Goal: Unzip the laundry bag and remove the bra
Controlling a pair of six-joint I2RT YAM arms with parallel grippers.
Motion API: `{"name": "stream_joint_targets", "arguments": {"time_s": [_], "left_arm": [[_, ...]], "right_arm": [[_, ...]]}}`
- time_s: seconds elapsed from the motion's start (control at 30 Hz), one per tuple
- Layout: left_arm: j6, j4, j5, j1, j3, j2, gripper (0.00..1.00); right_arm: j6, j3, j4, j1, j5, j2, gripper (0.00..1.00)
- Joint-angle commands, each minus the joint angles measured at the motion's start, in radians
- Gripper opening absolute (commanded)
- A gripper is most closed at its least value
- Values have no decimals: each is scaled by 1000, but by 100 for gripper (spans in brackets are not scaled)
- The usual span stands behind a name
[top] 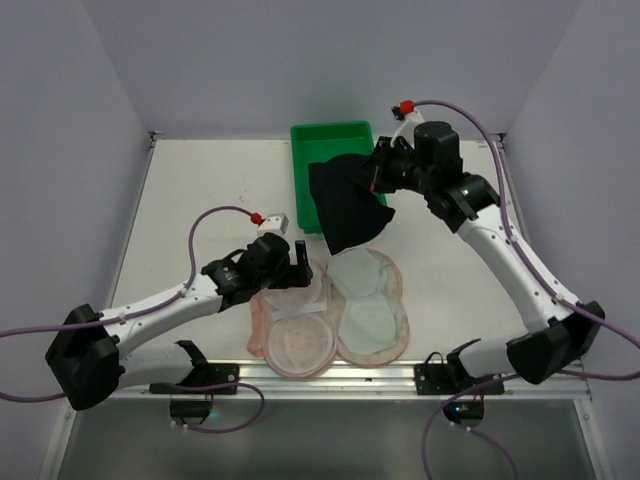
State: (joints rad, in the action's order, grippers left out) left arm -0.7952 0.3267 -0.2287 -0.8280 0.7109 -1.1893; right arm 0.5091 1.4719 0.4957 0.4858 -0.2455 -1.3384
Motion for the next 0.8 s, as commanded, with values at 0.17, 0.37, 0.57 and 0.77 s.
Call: {"name": "stream_joint_targets", "arguments": {"time_s": [0.17, 0.37, 0.57, 0.77], "left_arm": [[117, 92, -37, 107, 62, 100, 94], [134, 84, -21, 130, -10, 177, 94], [123, 86, -12, 138, -67, 215, 94], [129, 75, 8, 141, -91, 224, 94]], "right_arm": [[-109, 306, -106, -46, -55, -371, 0], [-87, 471, -176, -85, -101, -617, 0], [-27, 593, -218, -128, -144, -878, 0], [51, 634, -194, -174, -190, -989, 32]]}}
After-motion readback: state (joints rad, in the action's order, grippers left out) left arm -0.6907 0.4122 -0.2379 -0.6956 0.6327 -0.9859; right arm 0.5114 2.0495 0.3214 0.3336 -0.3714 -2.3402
